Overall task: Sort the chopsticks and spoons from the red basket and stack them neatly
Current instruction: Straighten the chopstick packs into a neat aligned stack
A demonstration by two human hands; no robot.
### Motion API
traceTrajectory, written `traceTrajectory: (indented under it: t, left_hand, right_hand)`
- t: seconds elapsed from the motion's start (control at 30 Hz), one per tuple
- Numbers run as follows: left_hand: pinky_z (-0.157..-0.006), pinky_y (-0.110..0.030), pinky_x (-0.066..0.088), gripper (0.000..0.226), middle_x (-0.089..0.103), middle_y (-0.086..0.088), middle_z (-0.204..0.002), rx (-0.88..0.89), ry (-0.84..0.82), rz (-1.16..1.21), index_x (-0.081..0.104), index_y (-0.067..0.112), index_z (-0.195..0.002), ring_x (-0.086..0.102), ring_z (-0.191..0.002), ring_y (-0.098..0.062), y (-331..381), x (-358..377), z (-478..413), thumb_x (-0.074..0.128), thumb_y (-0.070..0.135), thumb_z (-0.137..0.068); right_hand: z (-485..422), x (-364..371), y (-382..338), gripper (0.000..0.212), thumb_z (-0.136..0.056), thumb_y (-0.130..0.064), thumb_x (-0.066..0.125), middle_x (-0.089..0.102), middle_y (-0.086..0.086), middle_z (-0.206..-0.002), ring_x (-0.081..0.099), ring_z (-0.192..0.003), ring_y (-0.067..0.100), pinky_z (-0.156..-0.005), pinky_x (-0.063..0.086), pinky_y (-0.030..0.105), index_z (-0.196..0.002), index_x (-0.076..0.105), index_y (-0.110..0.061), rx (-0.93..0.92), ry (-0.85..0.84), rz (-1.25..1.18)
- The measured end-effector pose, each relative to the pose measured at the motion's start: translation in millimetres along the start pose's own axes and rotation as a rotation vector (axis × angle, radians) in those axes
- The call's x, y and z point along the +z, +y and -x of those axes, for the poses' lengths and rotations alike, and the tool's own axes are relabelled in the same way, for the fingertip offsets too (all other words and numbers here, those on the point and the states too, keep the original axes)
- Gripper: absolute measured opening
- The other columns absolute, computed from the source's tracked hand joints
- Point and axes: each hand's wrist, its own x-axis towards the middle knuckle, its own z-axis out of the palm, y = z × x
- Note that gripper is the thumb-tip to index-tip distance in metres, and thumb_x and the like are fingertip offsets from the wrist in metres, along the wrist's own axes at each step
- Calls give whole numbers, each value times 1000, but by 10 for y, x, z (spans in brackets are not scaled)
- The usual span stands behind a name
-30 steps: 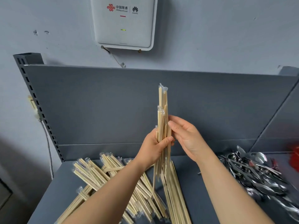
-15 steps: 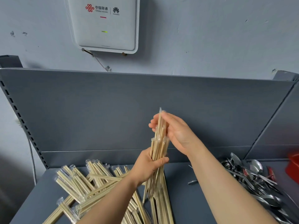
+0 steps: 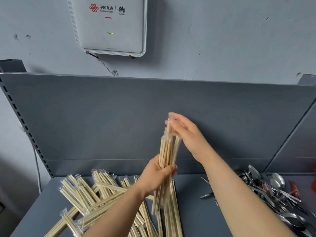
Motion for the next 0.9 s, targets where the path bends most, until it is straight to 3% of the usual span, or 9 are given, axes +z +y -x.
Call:
traceTrajectory:
  t: [0.07,0.17,0.3,0.37,0.47,0.57,0.67,0.8,0.9]
  left_hand:
    - [-65,-23,51,18,64,-8,-77,29,-9,93,57,2,-107,65,-68,-13,106,-10,-27,61,12,-94]
    - [-66,-26,53,15,61,-11,-77,51,-33,152,56,0,-104,64,-67,-15,161,36,-45,61,9,-93]
    - [-71,-24,54,10,64,-13,-80,33,-72,168,58,2,-95,67,-73,-16,30,165,17,65,7,-90]
    - [-79,-27,55,16,69,-12,-86,5,-85,171,62,0,-97,69,-81,-19,-74,194,59,70,8,-86]
    - [-85,-29,55,24,73,-3,-89,-53,-70,103,66,5,-101,69,-87,-16,-215,178,109,77,9,-79]
    - [-78,-23,52,26,73,0,-88,-70,-87,98,64,5,-103,68,-85,-13,-254,149,116,75,3,-79]
    - [-79,-24,53,23,73,2,-86,-81,-80,85,65,11,-101,68,-85,-12,-227,162,108,75,5,-81]
    - [-84,-35,55,17,70,-8,-84,-46,-86,173,65,7,-99,68,-81,-22,-83,157,34,71,3,-84]
    - [-76,-30,54,13,71,-8,-82,-39,-154,207,67,6,-97,68,-80,-18,59,144,-32,71,8,-85]
  right_hand:
    - [7,-23,62,67,-84,-41,70,67,0,-124,62,-117,15,-105,45,39,-142,44,-20,25,-57,-171]
    - [71,42,176,55,-76,-21,77,70,6,-116,64,-113,27,-97,50,40,-128,56,-21,51,-168,-261]
    - [80,96,173,56,-74,-20,80,68,5,-119,65,-112,28,-97,51,41,-125,59,-28,8,-95,-356]
    - [79,73,146,38,-81,-15,72,69,5,-117,66,-110,26,-98,50,41,-117,66,-25,-30,-107,-407]
    - [161,37,180,17,-88,-21,66,72,8,-112,66,-111,23,-102,47,42,-100,76,-18,-3,-126,-298]
    - [252,-9,268,31,-95,-30,53,71,4,-116,64,-114,21,-104,45,43,-104,75,-11,76,-145,-220]
    - [293,-17,301,29,-98,-16,48,69,4,-122,60,-120,19,-108,43,41,-114,71,-7,86,-134,-243]
    - [317,-10,290,55,-83,-23,65,63,11,-130,62,-115,23,-90,54,37,-135,50,-14,120,-76,-460]
    - [353,-31,297,43,-79,-18,76,68,17,-116,65,-103,27,-89,53,51,-119,60,-15,143,-133,-295]
